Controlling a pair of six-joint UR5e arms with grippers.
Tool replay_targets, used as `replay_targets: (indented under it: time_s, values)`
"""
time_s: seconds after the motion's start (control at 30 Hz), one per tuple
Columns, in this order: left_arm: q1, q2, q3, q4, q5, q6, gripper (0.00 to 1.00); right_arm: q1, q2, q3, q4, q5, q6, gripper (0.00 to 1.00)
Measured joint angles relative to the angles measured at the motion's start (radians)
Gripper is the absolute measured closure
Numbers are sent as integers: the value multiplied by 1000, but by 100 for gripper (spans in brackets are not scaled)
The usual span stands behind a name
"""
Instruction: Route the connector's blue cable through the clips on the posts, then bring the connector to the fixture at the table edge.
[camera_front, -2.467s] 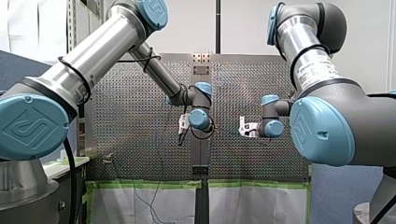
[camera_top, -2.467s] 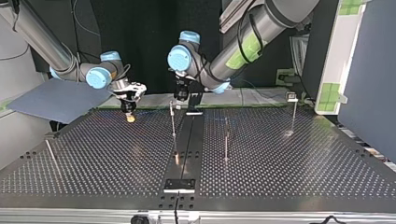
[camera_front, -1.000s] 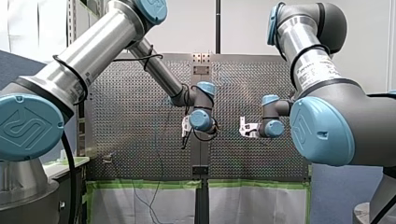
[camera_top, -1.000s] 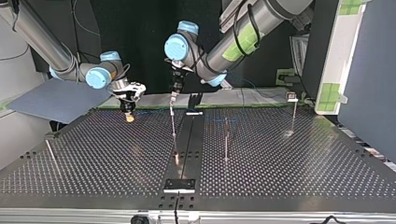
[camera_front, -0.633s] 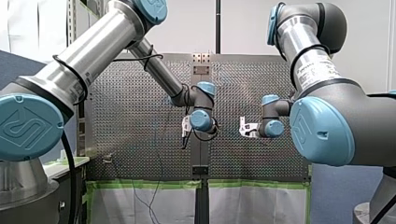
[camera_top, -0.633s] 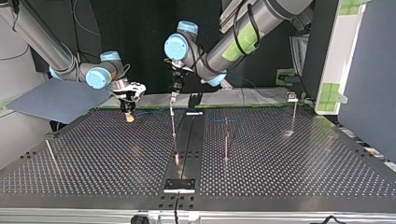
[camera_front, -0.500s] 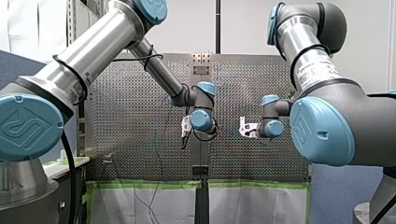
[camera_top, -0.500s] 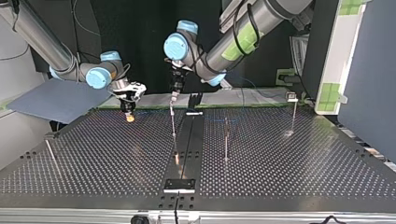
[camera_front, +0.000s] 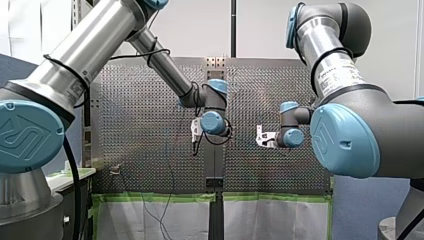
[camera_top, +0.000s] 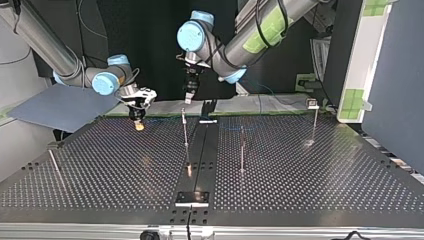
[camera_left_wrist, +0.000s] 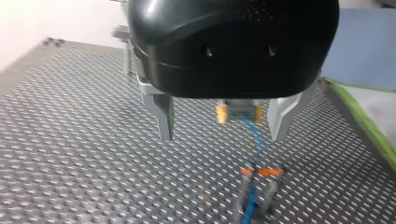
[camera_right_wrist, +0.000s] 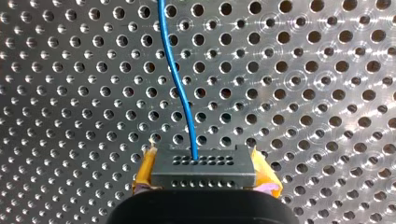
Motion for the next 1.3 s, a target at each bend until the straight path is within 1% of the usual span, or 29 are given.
replay_targets:
  time_s: [0.13, 0.37, 0.53, 0.67, 0.83, 0.97, 1.17, 1.3]
  values:
    - [-4, 31, -31, 31, -3, -30, 0, 2, 0, 0, 8, 1, -1, 100]
    - [7, 93, -93, 93, -21, -92, 0, 5, 0, 0, 20, 3, 0, 100]
    - [-3, 132, -132, 132, -25, -125, 0, 9, 0, 0, 19, 3, 4, 100]
    - [-10, 162, -162, 152, -27, -119, 0, 13, 0, 1, 20, 4, 4, 100]
    - [-32, 192, -201, 185, -43, -110, 0, 14, 0, 0, 18, 4, 4, 100]
    - [-45, 217, -236, 219, -45, -122, 0, 15, 0, 1, 16, 4, 3, 100]
    - [-32, 267, -288, 272, -16, -165, 0, 17, 0, 1, 14, 4, 1, 100]
    - [-24, 300, -321, 305, -11, -162, 0, 19, 0, 1, 9, 4, 3, 100]
